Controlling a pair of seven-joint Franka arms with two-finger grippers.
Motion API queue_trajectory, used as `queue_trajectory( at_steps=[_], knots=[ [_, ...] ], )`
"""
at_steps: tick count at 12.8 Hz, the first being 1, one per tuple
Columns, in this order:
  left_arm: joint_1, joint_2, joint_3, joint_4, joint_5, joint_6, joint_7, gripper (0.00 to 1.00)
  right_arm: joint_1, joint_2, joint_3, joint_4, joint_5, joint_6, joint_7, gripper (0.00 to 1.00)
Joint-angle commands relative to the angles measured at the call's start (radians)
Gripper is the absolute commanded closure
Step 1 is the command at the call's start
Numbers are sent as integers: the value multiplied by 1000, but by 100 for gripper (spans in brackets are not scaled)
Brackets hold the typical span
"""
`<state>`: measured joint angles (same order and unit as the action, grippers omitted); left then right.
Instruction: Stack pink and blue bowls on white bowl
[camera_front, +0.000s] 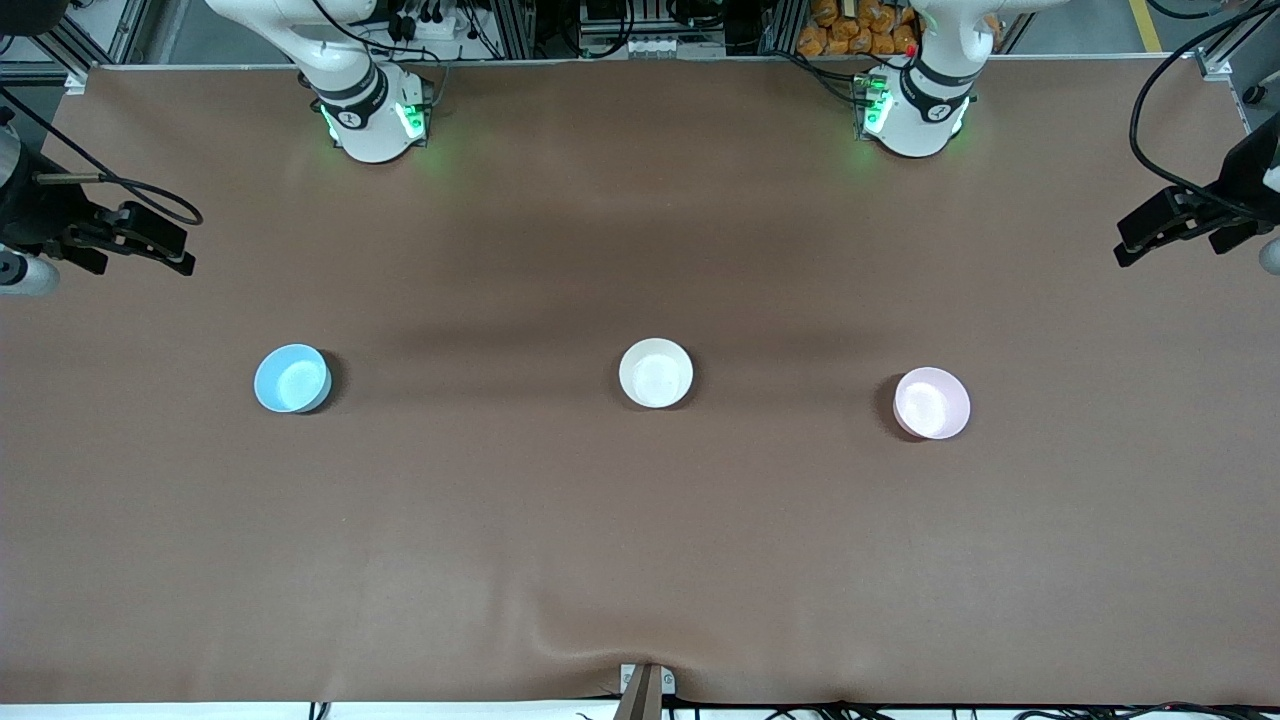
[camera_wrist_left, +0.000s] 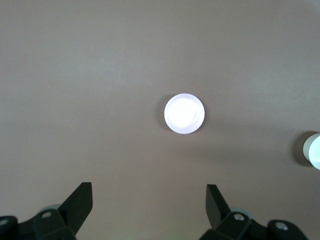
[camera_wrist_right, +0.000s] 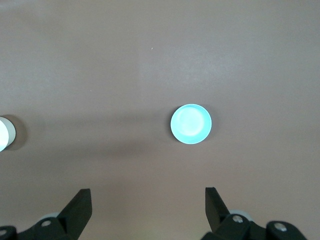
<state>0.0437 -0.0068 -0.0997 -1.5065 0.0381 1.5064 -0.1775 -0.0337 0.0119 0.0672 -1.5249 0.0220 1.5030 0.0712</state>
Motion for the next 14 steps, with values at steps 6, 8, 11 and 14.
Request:
queue_trajectory(
  at_steps=[6,8,11,14],
  knots=[
    [5,-7,11,11,-27,-43,24,0,-17,8,11,20,-1,-12,-11,0],
    [2,-9,11,9,-24,-43,26,0,-17,8,11,22,-1,-7,-10,0],
    [-7,-7,0,-1,-26,-45,29,0,-17,10,11,20,-1,-9,-10,0],
    [-13,-6,-2,-3,-26,-43,27,0,-17,10,11,20,-1,-12,-10,0]
  ],
)
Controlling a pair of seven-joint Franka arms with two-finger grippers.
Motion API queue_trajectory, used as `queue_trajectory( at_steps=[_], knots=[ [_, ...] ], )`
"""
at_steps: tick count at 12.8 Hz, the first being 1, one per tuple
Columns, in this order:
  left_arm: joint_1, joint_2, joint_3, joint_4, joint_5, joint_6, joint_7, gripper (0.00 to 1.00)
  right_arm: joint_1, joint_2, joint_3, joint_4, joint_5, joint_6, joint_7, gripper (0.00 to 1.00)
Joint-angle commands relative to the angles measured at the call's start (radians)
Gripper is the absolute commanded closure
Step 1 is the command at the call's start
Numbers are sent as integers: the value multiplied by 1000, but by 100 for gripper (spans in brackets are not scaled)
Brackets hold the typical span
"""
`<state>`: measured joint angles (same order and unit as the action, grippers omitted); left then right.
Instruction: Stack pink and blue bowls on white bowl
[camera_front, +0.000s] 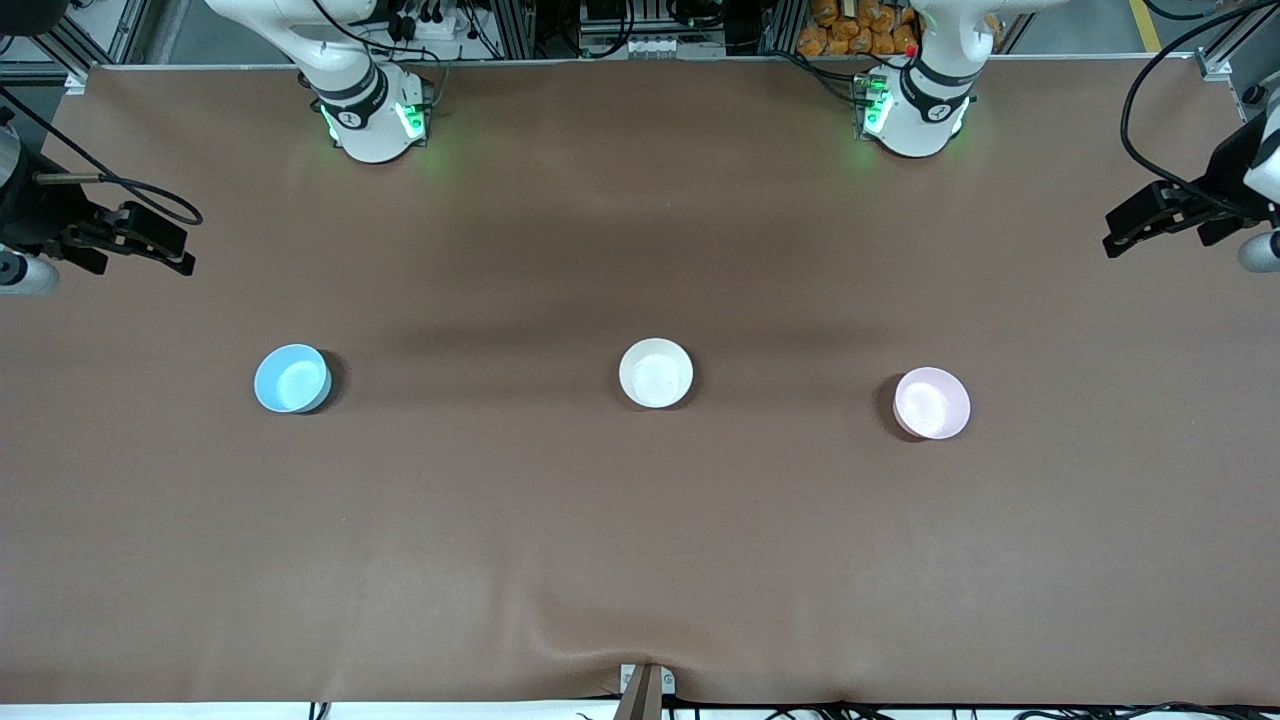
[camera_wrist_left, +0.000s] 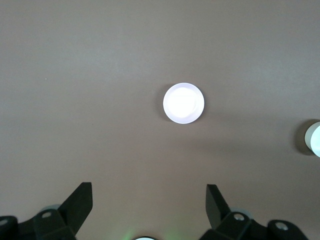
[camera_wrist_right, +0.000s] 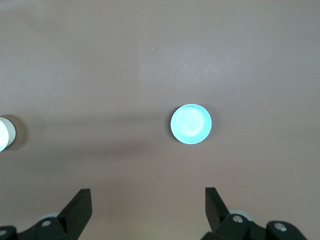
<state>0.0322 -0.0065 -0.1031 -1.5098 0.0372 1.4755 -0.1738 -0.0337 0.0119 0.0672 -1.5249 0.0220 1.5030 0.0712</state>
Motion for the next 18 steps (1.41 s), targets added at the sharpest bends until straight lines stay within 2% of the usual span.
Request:
queue_trajectory(
  at_steps=[1,9,18],
  knots=[
    [0,-6,-6,0,-25,-11,25,0,-17,10,11,20,-1,-14,-10,0],
    [12,-1,-10,-6,-19,-11,25,0,-17,8,11,20,3,-14,-10,0],
    [14,-6,-9,-79,-17,18,27,0,-18,10,11,20,3,-12,-10,0]
  ],
)
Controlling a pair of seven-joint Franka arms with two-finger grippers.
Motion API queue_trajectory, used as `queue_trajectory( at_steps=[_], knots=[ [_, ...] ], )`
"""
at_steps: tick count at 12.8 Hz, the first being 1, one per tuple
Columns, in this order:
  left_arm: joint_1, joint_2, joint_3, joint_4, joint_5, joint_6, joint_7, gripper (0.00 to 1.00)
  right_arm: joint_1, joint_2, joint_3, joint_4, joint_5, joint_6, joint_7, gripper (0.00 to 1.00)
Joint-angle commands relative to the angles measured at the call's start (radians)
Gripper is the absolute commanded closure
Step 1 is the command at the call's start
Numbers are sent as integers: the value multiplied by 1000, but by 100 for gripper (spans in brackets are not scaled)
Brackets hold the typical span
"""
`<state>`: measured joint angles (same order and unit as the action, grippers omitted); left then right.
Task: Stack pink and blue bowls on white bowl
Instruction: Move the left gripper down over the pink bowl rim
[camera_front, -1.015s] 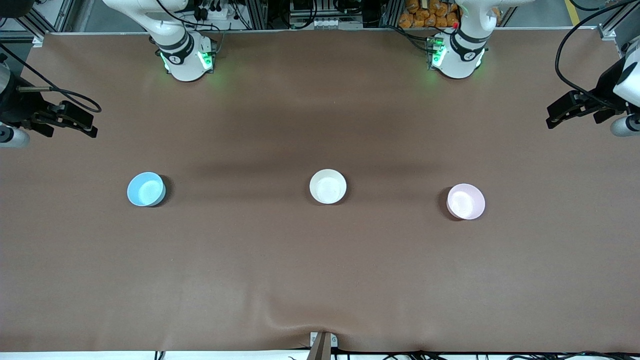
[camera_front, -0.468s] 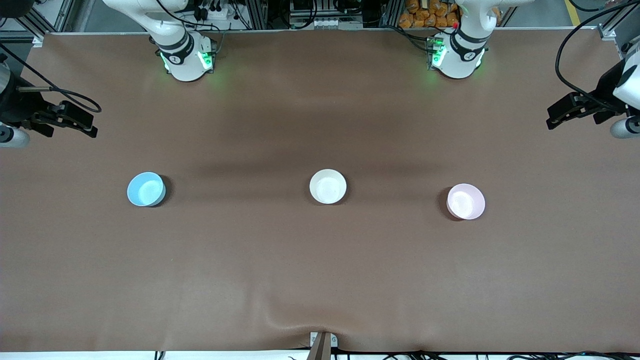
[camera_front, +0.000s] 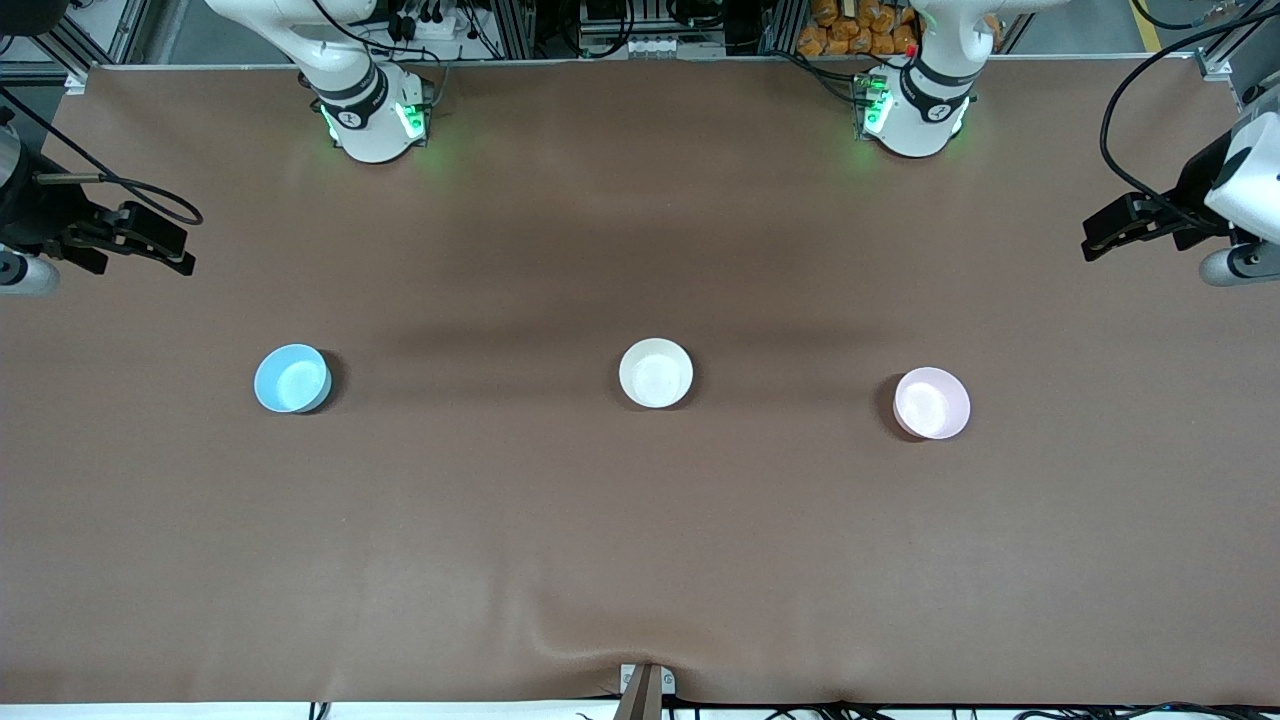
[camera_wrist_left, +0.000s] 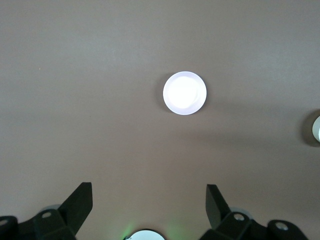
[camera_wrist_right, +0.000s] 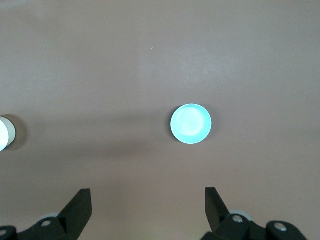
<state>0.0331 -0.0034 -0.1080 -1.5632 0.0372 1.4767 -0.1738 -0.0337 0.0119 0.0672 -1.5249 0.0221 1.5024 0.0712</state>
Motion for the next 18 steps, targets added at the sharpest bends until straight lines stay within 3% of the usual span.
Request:
queue_trajectory(
  at_steps=[1,10,14,18],
  knots=[
    [13,-7,-4,-49,-17,43,27,0,-18,10,11,20,2,-10,-10,0],
    [47,37,-2,-325,-13,408,25,0,-17,10,11,20,2,-11,-10,0],
    [68,108,-2,-385,-13,565,25,0,-15,10,11,20,2,-11,-8,0],
    [71,184,-2,-385,-13,611,25,0,-17,10,11,20,2,-10,-7,0]
  ],
)
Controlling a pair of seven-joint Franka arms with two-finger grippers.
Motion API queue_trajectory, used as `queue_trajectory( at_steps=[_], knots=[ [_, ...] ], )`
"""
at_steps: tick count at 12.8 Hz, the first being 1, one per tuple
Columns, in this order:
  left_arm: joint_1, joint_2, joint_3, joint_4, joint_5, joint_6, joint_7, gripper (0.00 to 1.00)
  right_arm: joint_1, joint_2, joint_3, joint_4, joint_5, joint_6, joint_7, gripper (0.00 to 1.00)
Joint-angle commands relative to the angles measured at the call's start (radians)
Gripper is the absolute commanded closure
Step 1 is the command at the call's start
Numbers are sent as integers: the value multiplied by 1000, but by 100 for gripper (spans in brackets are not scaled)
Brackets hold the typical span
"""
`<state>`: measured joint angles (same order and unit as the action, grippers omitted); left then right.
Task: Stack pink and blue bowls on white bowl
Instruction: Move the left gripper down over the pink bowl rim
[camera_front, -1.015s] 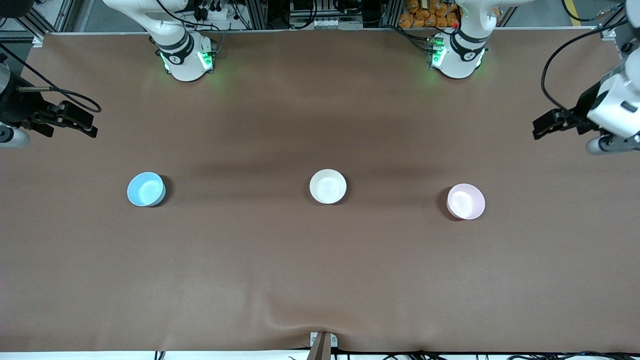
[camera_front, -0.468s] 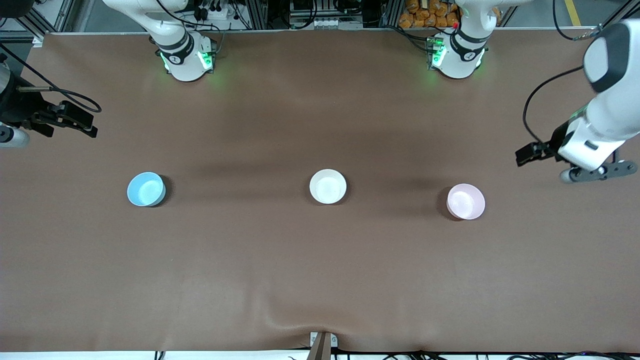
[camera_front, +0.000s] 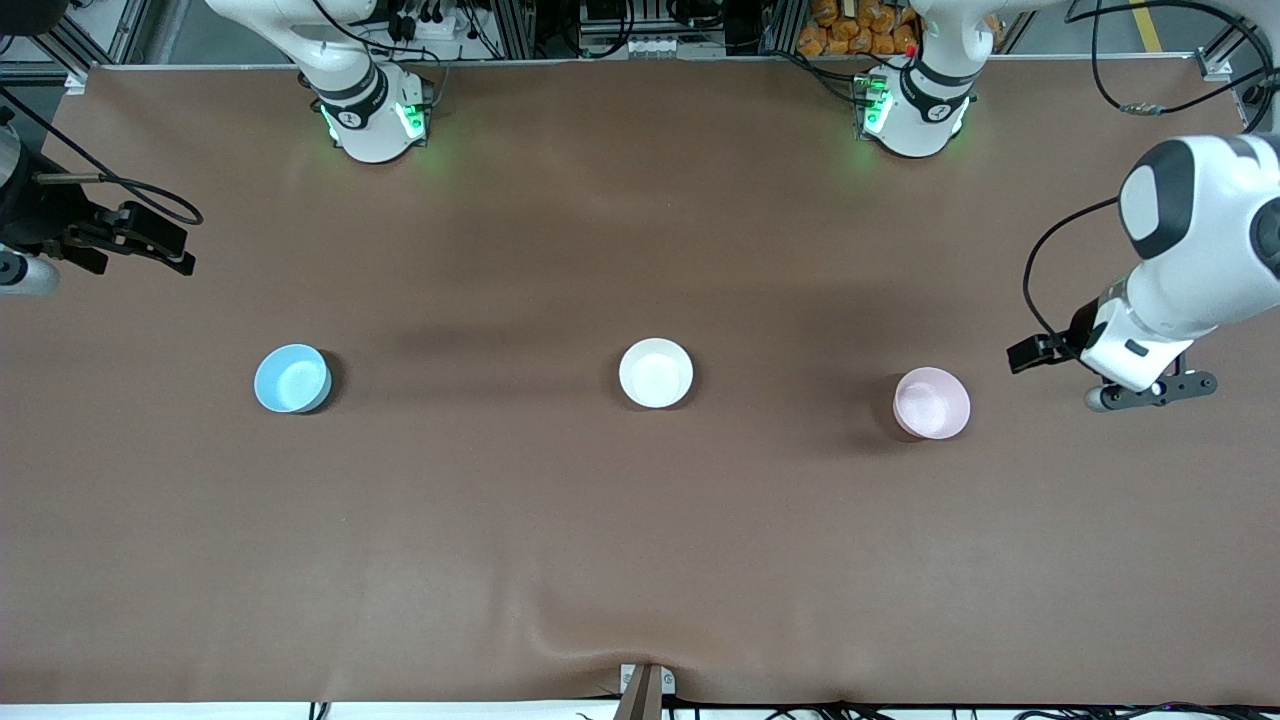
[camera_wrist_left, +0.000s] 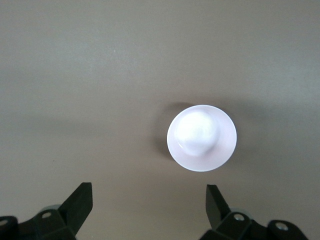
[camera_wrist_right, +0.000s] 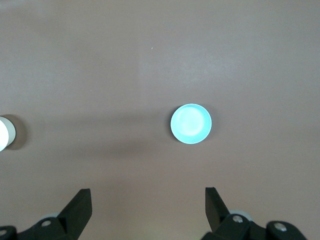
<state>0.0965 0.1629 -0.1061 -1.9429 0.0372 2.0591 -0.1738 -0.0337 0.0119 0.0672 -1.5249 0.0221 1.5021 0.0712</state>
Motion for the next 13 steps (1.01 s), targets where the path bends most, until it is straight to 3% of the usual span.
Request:
queue_trajectory(
  at_steps=[1,6,13],
  knots=[
    [8,36,-4,-5,-13,54,25,0,-17,10,11,19,2,-11,-8,0],
    [8,139,-4,-40,-8,211,25,0,-15,10,11,20,2,-11,-7,0],
    [5,175,-4,-151,-8,369,22,0,-15,8,11,20,2,-14,-8,0]
  ],
)
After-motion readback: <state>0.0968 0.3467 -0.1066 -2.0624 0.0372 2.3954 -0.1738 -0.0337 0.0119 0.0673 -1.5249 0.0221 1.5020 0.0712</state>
